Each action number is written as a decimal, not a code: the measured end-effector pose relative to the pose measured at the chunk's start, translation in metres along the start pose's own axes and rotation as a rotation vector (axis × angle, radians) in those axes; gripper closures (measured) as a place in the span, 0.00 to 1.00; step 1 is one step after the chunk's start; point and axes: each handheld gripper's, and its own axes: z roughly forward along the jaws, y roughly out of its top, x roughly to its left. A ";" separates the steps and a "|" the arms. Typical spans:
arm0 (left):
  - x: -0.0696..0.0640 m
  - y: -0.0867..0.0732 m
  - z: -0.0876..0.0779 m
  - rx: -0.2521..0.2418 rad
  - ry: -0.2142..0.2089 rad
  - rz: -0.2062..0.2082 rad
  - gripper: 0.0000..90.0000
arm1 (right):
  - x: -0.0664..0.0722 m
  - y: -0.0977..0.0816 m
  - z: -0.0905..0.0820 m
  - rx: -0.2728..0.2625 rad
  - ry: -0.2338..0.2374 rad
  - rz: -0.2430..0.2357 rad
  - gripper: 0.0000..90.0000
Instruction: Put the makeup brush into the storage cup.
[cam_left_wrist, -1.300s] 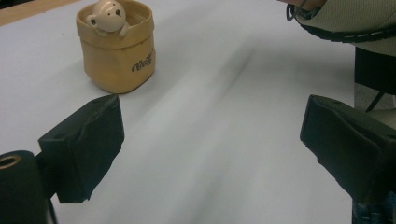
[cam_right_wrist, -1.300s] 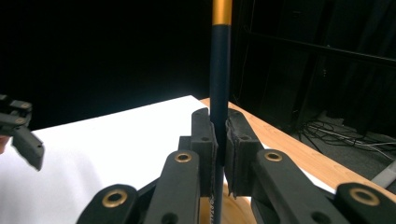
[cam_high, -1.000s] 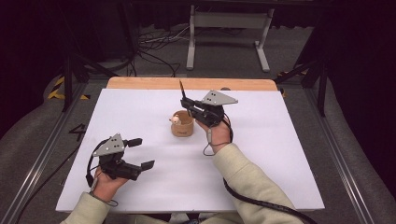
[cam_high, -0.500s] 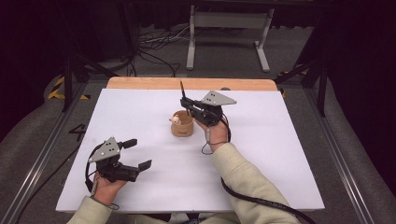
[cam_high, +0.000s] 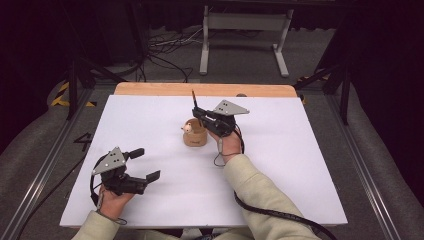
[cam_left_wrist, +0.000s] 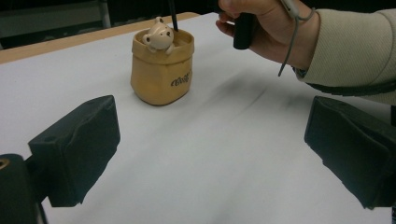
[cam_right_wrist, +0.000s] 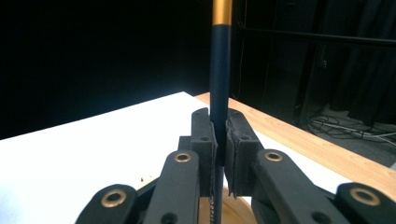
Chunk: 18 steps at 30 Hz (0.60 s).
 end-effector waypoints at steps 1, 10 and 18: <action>0.000 0.000 0.000 0.000 0.000 0.000 0.05 | 0.000 0.000 0.000 0.000 0.000 0.000 0.93; 0.000 0.000 -0.001 -0.010 0.002 0.007 0.04 | 0.000 -0.010 0.004 0.026 -0.010 0.025 0.93; 0.000 -0.001 0.000 -0.012 0.002 0.007 0.04 | 0.000 -0.012 0.003 0.032 -0.009 0.031 0.81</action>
